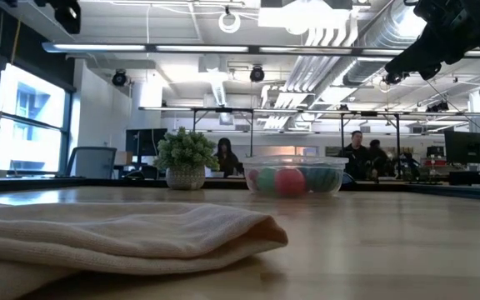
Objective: Pick and placing Produce into tupperware
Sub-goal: Return to Home Position
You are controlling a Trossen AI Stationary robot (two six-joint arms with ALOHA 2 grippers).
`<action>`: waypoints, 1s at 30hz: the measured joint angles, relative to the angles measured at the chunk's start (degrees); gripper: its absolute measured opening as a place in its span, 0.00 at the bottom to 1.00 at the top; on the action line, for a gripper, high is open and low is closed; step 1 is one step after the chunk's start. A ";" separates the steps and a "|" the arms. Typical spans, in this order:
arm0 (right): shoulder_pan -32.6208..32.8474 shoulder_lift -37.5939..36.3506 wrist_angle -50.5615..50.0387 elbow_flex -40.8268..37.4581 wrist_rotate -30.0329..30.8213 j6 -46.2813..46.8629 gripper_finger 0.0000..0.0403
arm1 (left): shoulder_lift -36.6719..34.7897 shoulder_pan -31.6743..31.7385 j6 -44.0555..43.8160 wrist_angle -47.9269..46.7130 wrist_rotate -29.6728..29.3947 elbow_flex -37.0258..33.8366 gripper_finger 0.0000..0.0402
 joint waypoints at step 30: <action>-0.01 0.00 0.00 -0.02 -0.22 0.07 0.00 | -10.78 0.00 1.36 4.84 -0.07 -19.11 0.04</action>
